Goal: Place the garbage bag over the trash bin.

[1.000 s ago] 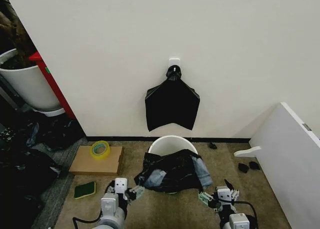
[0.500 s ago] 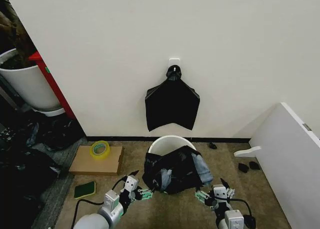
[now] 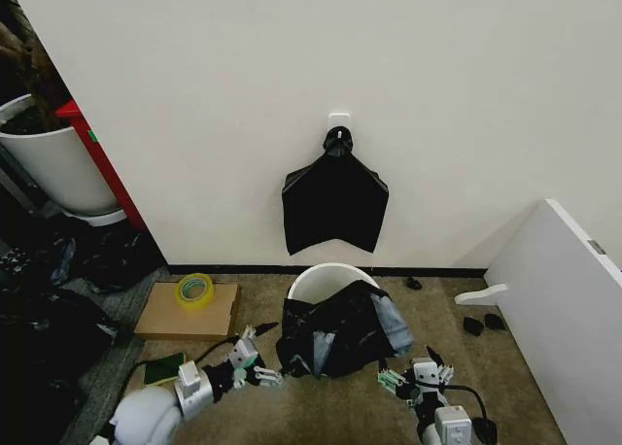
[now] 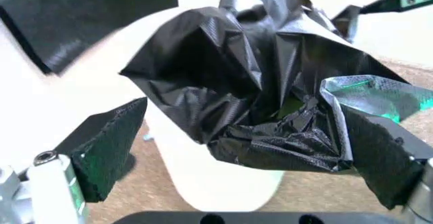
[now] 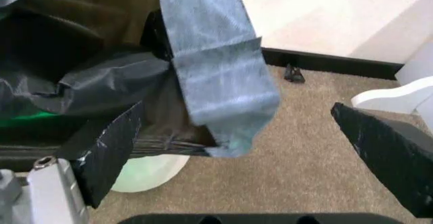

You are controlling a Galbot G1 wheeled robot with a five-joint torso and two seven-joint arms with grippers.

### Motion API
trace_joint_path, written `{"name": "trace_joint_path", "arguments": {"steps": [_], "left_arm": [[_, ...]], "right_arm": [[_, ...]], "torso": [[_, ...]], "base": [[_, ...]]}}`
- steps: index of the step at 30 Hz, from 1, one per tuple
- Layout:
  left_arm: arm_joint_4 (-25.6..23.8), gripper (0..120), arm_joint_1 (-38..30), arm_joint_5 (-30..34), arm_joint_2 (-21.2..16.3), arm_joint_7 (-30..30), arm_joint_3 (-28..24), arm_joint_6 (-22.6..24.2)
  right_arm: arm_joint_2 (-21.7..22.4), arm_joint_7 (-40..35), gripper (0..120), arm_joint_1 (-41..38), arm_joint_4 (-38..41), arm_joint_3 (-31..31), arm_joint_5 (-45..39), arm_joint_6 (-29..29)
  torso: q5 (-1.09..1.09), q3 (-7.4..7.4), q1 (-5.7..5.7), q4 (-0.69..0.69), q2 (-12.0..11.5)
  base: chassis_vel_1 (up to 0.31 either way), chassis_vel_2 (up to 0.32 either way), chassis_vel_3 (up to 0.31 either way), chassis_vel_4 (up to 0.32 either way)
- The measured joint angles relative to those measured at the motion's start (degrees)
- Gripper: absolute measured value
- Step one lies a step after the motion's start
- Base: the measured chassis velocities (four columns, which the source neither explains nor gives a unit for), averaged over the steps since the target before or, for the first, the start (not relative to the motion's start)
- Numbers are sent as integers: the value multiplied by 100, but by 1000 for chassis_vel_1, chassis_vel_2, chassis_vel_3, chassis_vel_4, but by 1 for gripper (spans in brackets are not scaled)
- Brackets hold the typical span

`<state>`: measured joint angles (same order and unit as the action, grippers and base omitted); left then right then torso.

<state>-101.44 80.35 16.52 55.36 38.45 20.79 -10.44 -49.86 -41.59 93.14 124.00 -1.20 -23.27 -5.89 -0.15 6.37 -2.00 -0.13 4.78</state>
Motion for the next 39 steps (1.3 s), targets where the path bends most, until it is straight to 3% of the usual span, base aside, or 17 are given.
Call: {"name": "trace_joint_path", "arguments": {"steps": [6,13,19,23,26,29,32,35,37,39], "left_arm": [[353,100,-135,227,60,642,343,-261],[1094,100,-422,1173,301,2522,846,-685],[1682,100,-692,2273,475,4012,1010,-574],[2054,100,-858,2581,537,4333,1024,-511],[2207,100,-912,2596,559,4245,977,-605],[2419,100,-958,2545,631,3722,782,-935],[2501,100,-987,2715,706,3683,712,-876],[2585,100,-1043,2865,744,3936,708,-740],[2793,100,-1203,3049,774,4581,778,-521],[2866,100,-1275,3059,772,4777,831,-457]], "right_arm": [[-61,11,100,17,-31,9,11,-3],[-104,16,100,32,-39,31,22,-3],[-104,19,100,35,-39,32,27,-5],[-93,21,100,26,-60,35,27,-6],[-93,27,100,1,-90,35,26,-6],[-106,46,100,-94,-177,26,7,-4],[-109,56,100,-183,-252,24,-39,-1],[-108,63,100,-253,-320,28,-77,1],[-125,76,100,-409,-452,54,-136,1],[-137,78,100,-467,-495,62,-160,1]], "torso": [[0,0,0,0,0],[-1,0,0,0,0],[0,0,0,0,0],[0,0,0,0,0],[0,0,0,0,0],[0,0,0,0,0],[0,0,0,0,0],[0,0,0,0,0],[0,0,0,0,0],[0,0,0,0,0]], "base": [[0,0,0,0],[0,0,0,0],[0,0,0,0],[0,0,0,0],[0,0,0,0],[0,0,0,0],[0,0,0,0],[0,0,0,0],[0,0,0,0],[0,0,0,0]]}}
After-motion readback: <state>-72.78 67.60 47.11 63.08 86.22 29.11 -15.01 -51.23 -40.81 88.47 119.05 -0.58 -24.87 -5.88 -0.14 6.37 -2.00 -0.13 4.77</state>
